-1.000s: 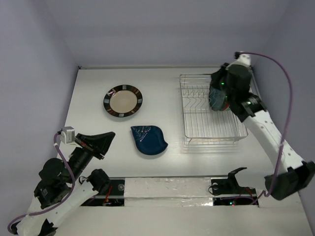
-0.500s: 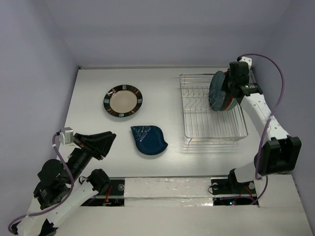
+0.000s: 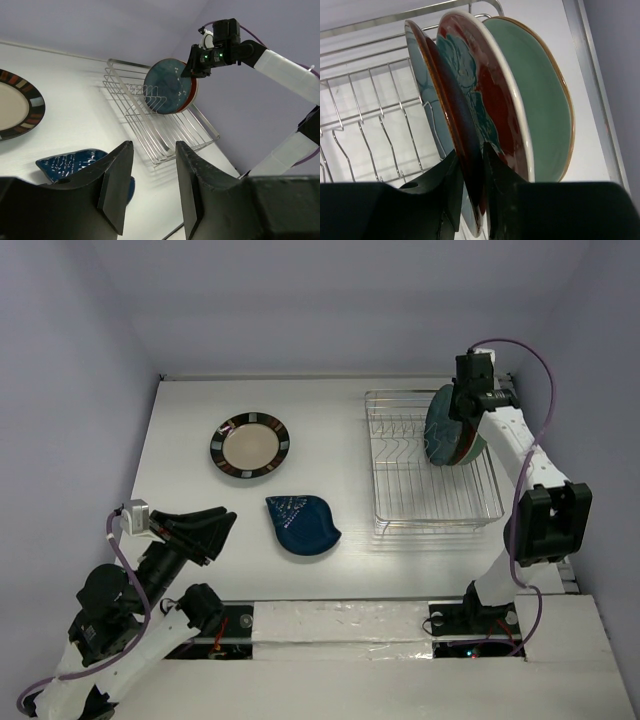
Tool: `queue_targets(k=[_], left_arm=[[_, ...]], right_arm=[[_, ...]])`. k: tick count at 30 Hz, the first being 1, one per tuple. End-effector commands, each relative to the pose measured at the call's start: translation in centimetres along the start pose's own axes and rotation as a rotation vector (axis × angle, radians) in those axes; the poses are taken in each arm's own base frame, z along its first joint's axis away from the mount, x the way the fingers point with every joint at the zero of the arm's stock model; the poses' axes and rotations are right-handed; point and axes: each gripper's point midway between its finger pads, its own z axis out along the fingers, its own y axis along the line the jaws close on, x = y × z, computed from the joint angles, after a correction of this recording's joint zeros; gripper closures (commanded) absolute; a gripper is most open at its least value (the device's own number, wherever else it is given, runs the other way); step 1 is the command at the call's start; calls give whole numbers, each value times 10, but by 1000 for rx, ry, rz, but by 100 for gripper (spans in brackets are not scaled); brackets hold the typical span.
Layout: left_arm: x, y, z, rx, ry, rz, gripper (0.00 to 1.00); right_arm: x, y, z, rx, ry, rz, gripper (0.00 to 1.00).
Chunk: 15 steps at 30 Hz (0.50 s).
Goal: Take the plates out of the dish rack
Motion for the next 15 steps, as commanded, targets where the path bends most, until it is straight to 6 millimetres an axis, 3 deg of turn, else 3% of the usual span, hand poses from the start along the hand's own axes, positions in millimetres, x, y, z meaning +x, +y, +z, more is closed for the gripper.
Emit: queue_targets(k=[1, 6, 11, 15], left_arm=[[-7, -4, 4, 18, -34, 9, 64], [-7, -4, 4, 19, -36, 12, 62], [-6, -4, 6, 15, -29, 16, 62], [-6, -4, 6, 15, -29, 15, 61]], right_arm=[[-33, -6, -16, -6, -73, -8, 77], [-32, 2, -17, -55, -35, -82, 73], [-11, 7, 0, -43, 42, -148, 61], [-9, 7, 3, 8, 36, -165, 77]])
